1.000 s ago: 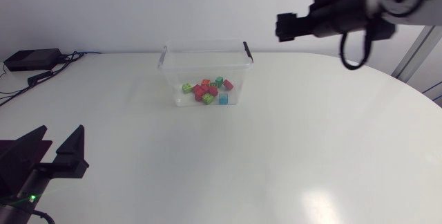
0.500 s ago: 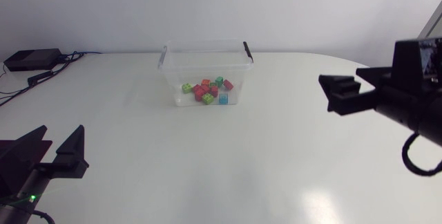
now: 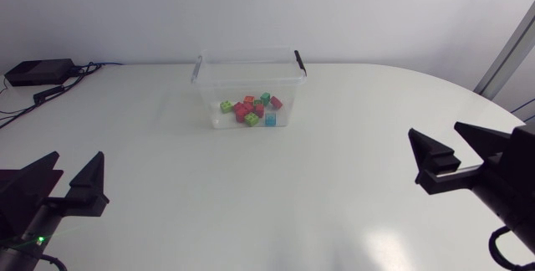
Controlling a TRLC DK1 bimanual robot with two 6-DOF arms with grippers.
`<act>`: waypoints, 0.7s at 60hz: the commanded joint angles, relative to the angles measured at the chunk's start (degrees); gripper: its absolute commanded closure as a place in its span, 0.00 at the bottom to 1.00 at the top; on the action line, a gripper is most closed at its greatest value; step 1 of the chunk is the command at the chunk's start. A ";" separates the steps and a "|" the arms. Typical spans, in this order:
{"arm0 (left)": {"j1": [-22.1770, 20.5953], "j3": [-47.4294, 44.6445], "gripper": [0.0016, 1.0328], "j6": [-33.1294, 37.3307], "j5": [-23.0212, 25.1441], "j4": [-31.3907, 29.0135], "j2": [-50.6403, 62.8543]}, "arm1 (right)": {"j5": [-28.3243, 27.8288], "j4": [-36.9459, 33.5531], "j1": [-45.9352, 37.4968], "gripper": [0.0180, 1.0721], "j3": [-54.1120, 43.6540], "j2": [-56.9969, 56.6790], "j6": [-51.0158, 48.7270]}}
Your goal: Place the duplo bricks in the container
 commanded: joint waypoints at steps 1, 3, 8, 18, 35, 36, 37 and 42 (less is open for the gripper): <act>-0.58 -1.05 0.04 -0.35 0.16 -0.11 -0.38 | -0.72 1.56 -1.80 0.04 -3.22 -2.46 -0.51; -0.67 -1.06 0.04 -0.42 0.16 -0.09 -0.36 | -1.02 1.87 -2.50 0.04 -4.14 -3.45 -0.44; -0.89 -1.06 0.04 -0.58 0.13 -0.06 -0.29 | -1.77 2.66 -4.28 0.04 -6.45 -5.93 -0.26; -1.33 -1.08 0.04 -0.91 0.09 0.00 -0.15 | -3.24 4.18 -7.73 0.04 -10.95 -10.76 0.08; -2.07 -1.10 0.04 -1.48 0.01 0.10 0.08 | -5.74 6.79 -13.63 0.04 -18.63 -19.00 0.67; -2.07 -1.10 0.04 -1.48 0.01 0.10 0.08 | -5.74 6.79 -13.63 0.04 -18.63 -19.00 0.67; -2.07 -1.10 0.04 -1.48 0.01 0.10 0.08 | -5.74 6.79 -13.63 0.04 -18.63 -19.00 0.67; -2.07 -1.10 0.04 -1.48 0.01 0.10 0.08 | -5.74 6.79 -13.63 0.04 -18.63 -19.00 0.67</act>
